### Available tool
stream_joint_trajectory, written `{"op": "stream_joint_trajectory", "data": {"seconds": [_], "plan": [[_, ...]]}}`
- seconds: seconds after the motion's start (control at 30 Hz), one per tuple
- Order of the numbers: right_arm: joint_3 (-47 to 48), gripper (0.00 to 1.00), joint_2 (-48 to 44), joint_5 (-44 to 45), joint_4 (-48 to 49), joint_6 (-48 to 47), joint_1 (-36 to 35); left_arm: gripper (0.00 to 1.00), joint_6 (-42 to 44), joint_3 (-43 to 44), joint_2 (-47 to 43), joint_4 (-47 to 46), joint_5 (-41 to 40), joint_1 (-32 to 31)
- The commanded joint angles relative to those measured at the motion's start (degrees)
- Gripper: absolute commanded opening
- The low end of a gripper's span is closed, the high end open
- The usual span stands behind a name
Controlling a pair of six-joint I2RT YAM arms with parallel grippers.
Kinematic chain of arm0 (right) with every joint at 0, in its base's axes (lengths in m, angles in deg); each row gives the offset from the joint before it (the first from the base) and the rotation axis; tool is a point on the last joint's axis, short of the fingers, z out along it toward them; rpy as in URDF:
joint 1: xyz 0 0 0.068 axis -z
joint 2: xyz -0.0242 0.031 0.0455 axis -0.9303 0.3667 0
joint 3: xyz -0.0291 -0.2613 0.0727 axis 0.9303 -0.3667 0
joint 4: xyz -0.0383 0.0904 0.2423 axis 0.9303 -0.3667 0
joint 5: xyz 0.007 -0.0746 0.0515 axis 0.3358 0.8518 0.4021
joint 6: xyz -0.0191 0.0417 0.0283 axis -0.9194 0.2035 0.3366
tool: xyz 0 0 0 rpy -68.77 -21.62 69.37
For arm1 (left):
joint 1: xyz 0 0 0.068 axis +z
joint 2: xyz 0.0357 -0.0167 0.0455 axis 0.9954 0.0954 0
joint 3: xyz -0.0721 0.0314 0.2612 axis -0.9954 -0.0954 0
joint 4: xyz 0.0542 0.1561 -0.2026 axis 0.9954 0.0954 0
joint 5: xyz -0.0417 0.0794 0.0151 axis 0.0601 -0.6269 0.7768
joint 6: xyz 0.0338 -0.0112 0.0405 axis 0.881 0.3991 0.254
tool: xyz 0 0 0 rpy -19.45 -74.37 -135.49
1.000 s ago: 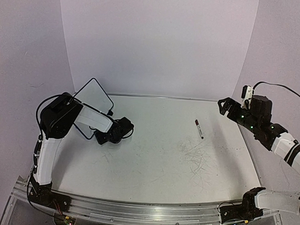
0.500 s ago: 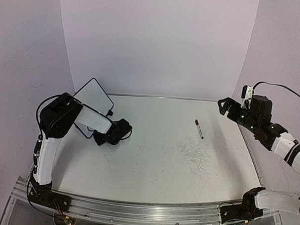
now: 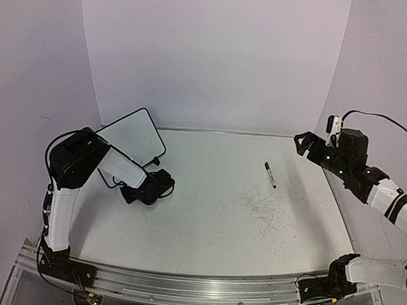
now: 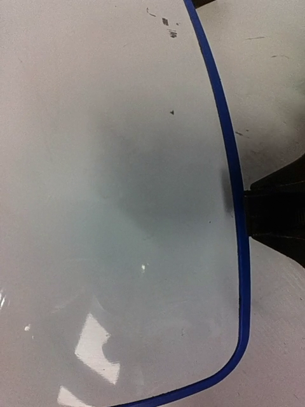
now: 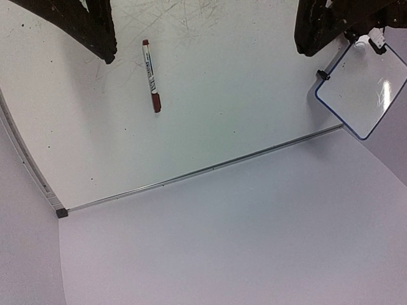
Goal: Write a sentence on the whiteboard
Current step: Move the whiteboard to the center of the board.
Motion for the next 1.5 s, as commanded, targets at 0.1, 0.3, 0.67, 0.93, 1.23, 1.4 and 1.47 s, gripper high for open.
{"op": "stream_joint_trajectory", "data": {"seconds": [0.1,0.3,0.67,0.93,1.23,1.4,1.47], "plan": [[-0.78,0.98,3.05,-3.53,3.39,-1.92,-0.03,0.0,3.39,-6.1,-5.52,2.54,-0.63,-7.01],[-0.77,0.98,9.7,-7.58,3.3,-6.67,-3.59,0.0,10.7,-8.81,-7.5,-1.84,-0.12,-11.95],[-1.31,0.98,17.7,-4.53,4.21,-7.32,-11.37,0.0,34.3,-18.21,-12.35,-27.82,17.04,-16.75],[-1.8,0.98,20.62,-2.84,4.48,-6.35,-15.27,0.0,43.33,-19.29,-12.77,-31.77,25.44,-20.36],[-2.46,0.98,19.95,-0.66,5.03,-5.7,-15.28,0.0,46.95,-18.56,-13.6,-33.48,30.59,-24.26],[-2.59,0.98,18.86,0.24,4.89,-5.28,-15.29,0.0,46.43,-18.1,-14.32,-33.42,31.39,-24.76],[-2.8,0.98,18.93,0.26,4.91,-4.96,-15.4,0.0,46.64,-17.34,-13.8,-33.32,31.49,-24.93]]}}
